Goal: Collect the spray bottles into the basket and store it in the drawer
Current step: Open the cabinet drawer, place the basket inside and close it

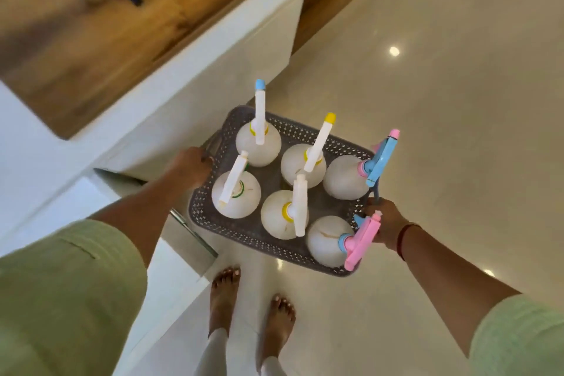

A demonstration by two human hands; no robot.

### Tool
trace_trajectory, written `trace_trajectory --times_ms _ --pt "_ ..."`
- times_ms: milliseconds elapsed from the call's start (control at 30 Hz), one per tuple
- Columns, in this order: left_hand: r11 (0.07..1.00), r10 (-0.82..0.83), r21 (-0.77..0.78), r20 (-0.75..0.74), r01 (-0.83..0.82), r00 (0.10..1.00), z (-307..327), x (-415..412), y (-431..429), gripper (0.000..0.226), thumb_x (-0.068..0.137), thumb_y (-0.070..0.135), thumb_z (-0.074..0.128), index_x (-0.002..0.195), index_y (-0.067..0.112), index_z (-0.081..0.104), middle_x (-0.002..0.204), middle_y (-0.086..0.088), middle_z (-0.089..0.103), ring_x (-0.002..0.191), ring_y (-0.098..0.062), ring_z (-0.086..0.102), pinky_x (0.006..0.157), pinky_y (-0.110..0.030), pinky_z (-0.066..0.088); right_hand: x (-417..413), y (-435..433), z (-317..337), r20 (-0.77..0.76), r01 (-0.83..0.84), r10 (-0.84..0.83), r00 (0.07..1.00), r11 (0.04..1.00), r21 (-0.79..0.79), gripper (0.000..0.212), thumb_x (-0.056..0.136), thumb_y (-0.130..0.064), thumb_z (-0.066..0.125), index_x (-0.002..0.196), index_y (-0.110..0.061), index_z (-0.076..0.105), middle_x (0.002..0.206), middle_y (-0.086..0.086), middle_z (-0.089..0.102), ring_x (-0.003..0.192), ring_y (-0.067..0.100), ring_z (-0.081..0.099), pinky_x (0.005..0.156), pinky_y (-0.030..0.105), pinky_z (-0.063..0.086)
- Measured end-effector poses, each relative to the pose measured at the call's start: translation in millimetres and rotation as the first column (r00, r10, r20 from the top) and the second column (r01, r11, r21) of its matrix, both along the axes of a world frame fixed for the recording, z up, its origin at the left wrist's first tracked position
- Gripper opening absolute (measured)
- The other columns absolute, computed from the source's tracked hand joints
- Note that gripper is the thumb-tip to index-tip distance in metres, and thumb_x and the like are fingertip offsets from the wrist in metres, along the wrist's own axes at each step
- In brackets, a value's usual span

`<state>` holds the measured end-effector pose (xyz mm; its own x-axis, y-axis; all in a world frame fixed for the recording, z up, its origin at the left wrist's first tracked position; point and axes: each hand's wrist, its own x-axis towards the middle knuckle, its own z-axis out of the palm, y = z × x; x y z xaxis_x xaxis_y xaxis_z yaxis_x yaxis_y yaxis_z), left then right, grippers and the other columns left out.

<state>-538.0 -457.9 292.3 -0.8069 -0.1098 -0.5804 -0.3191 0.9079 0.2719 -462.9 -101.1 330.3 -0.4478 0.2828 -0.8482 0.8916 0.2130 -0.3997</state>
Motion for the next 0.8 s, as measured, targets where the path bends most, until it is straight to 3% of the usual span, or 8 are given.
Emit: trace_trajectory --times_ms 100,267,367,567,800 --pt "0.995 0.091 0.036 -0.027 -0.09 0.996 41 17 -24 0.032 0.095 0.021 0.041 0.114 0.006 0.062 0.115 -0.018 0.065 0.104 -0.036 0.059 0.078 -0.034 0.045 -21 -15 43 -0.047 -0.081 0.082 0.996 0.996 0.021 0.026 0.094 -0.001 0.047 0.071 -0.013 0.052 0.058 0.007 0.058 0.049 0.02 0.057 0.041 0.025 0.048" --pt "0.969 0.243 0.047 -0.03 -0.242 0.97 99 55 -70 0.028 0.093 0.019 0.045 0.112 0.008 0.062 0.117 -0.015 0.064 0.107 -0.034 0.058 0.08 -0.033 0.043 -53 -61 99 -0.055 -0.234 0.233 0.971 0.972 -0.018 0.024 0.093 -0.001 0.046 0.071 -0.007 0.053 0.062 0.014 0.054 0.055 0.028 0.053 0.04 0.027 0.05" --pt "0.937 0.346 0.063 -0.071 -0.342 0.935 125 81 -100 0.021 0.092 0.015 0.048 0.104 0.007 0.064 0.111 -0.015 0.067 0.102 -0.033 0.061 0.08 -0.032 0.046 -66 -94 121 -0.051 -0.34 0.338 0.94 0.939 -0.043 0.021 0.093 0.0 0.042 0.076 -0.004 0.052 0.069 0.017 0.052 0.058 0.029 0.052 0.051 0.031 0.05" --pt "0.857 0.515 0.048 -0.081 -0.512 0.854 146 147 -154 0.023 0.09 0.015 0.044 0.098 0.008 0.064 0.107 -0.015 0.067 0.099 -0.033 0.06 0.076 -0.03 0.044 -60 -168 133 -0.052 -0.516 0.515 0.856 0.856 -0.025 0.018 0.095 -0.001 0.04 0.082 -0.004 0.054 0.073 0.018 0.055 0.06 0.028 0.055 0.052 0.031 0.049" --pt "0.746 0.665 0.068 -0.034 -0.662 0.746 143 236 -210 0.021 0.088 0.011 0.044 0.092 0.005 0.064 0.096 -0.019 0.069 0.09 -0.036 0.063 0.08 -0.036 0.052 -20 -246 117 0.0 -0.616 0.617 0.787 0.786 -0.058 0.017 0.095 -0.007 0.048 0.107 -0.002 0.057 0.096 0.022 0.06 0.071 0.03 0.059 0.056 0.035 0.051"
